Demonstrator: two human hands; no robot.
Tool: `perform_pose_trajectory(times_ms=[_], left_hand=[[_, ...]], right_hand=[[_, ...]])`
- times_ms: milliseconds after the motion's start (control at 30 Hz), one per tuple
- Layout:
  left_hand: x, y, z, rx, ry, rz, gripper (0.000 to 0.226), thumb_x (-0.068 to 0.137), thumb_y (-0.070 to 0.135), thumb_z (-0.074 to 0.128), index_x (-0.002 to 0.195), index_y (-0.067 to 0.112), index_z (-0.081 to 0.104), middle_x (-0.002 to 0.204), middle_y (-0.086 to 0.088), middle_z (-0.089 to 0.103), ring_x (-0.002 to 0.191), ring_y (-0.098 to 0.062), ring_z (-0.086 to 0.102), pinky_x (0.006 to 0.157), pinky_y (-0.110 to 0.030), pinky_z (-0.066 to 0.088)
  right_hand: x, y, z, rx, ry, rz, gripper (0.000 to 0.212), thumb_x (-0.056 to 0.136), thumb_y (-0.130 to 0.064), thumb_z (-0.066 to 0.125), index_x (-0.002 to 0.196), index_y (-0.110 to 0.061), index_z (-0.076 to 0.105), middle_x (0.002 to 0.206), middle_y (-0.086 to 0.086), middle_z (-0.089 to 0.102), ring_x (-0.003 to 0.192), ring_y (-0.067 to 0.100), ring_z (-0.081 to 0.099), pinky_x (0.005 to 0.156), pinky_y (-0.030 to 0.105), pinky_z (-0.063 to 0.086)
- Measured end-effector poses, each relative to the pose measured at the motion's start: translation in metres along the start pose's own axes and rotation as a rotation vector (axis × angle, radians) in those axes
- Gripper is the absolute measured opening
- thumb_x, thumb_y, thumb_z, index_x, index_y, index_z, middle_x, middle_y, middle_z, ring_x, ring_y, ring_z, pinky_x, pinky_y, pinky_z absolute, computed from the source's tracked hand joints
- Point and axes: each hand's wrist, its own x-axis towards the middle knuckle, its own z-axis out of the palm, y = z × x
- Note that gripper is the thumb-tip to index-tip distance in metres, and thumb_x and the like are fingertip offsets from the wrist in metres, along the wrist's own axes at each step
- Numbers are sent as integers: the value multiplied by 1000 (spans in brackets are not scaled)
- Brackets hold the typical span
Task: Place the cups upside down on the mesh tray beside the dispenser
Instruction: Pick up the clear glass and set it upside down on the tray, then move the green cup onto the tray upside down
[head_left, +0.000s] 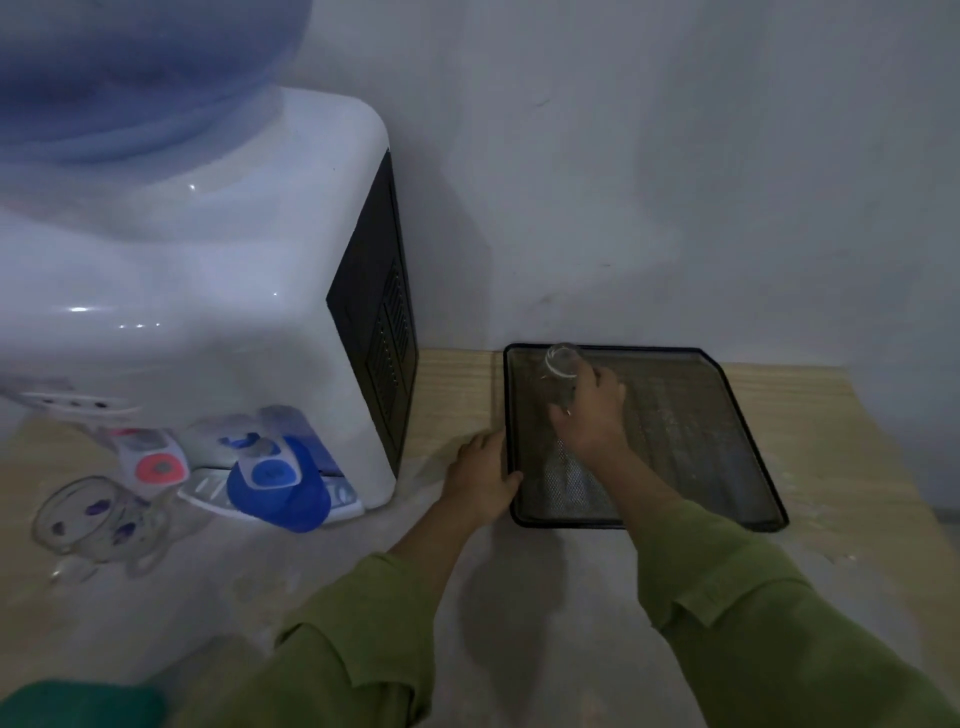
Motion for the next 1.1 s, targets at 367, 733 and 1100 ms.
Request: perform_pose_trajectory(times_ms=[367,733,1100], left_hand=[[-106,-29,11,51,42,-108,57,90,26,53,142,15,34,147,-11,39,135,-29,36,112,-38,33],[-246,-90,17,128,227,-242,50,87,28,54,136,20,43,143,-4,44,133,-24,40,107,-34,36],[-312,-123,-66,385,661,-155,40,79,20,65,118,15,58,125,-10,60,118,-30,53,101,-45,42]], right_hand=[[-115,12,5,-100,-46,-86,53,85,-21,61,133,-10,41,137,20,40,125,36,36,102,42,38],[-234,45,23,-323,-342,-146,66,88,-37,56,143,-16,26,153,18,17,140,38,17,110,45,32],[-282,58,33,-394,-590,-204,73,78,-41,62,140,-27,26,155,18,9,143,39,12,112,47,31]])
